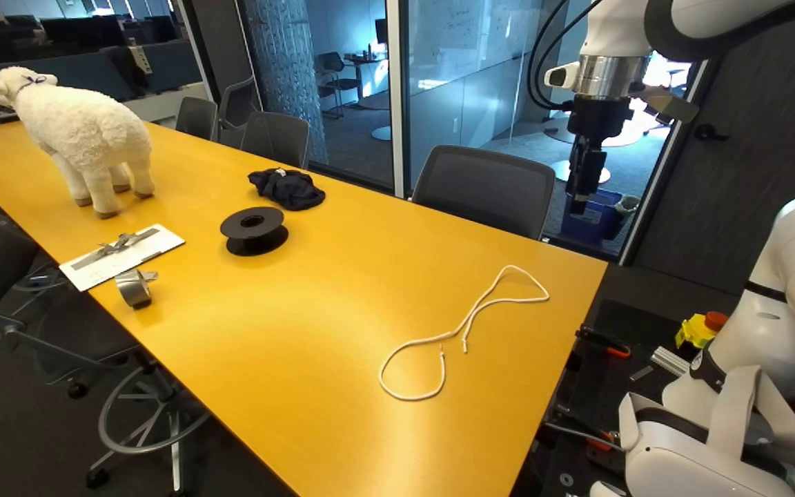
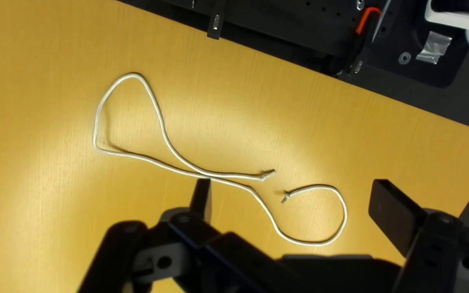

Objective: Unfold the rope on the table

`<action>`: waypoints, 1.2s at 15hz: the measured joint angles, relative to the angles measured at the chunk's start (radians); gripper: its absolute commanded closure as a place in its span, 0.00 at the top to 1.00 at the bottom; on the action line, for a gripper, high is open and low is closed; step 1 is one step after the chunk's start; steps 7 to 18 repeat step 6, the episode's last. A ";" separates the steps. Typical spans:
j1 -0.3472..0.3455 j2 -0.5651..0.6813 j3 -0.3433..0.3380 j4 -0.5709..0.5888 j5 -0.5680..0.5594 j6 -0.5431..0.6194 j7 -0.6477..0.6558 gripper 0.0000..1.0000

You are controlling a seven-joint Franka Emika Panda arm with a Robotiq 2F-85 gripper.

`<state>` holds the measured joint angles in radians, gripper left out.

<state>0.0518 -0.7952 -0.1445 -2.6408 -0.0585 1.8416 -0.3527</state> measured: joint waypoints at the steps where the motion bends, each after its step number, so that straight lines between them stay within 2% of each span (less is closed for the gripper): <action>1: 0.000 0.000 -0.001 -0.001 0.000 0.000 -0.002 1.00; 18: 0.000 0.000 -0.001 -0.003 0.000 0.000 -0.005 1.00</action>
